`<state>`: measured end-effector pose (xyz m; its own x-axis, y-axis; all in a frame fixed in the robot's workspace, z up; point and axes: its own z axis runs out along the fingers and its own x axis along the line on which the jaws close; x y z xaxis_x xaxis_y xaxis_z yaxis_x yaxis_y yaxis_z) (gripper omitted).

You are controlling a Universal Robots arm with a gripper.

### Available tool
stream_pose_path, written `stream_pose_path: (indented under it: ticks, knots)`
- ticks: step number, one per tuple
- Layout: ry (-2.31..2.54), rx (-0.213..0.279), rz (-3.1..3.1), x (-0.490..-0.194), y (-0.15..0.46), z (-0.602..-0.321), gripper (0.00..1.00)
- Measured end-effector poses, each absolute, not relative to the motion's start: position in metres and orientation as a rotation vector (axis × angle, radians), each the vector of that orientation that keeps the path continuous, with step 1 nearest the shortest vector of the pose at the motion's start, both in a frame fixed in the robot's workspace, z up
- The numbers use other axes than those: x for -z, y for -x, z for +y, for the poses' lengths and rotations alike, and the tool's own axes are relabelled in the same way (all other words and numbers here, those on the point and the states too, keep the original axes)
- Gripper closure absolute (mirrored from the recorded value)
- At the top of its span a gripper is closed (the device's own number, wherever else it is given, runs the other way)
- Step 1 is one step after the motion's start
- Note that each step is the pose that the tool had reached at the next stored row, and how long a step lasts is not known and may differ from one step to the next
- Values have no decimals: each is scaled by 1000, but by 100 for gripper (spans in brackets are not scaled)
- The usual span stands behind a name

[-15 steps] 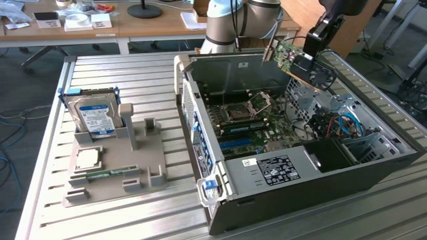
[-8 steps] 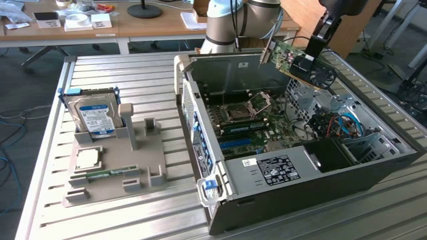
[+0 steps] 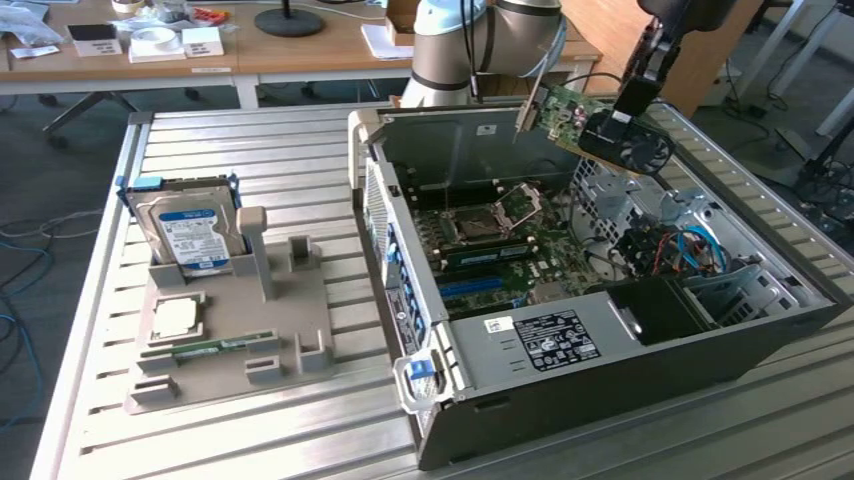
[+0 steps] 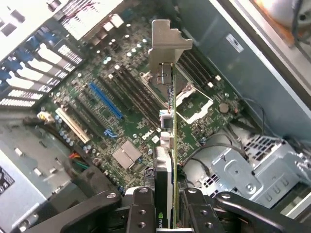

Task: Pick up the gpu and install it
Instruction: 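Insert the gpu into the slot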

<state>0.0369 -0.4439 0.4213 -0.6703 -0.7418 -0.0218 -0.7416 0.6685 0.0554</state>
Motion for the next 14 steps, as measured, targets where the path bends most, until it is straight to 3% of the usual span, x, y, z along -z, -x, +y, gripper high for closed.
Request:
stream_pose_path:
  ticks: [14]
  knots:
    - [-1597, 92, -2693, -421, -37, -444, 73]
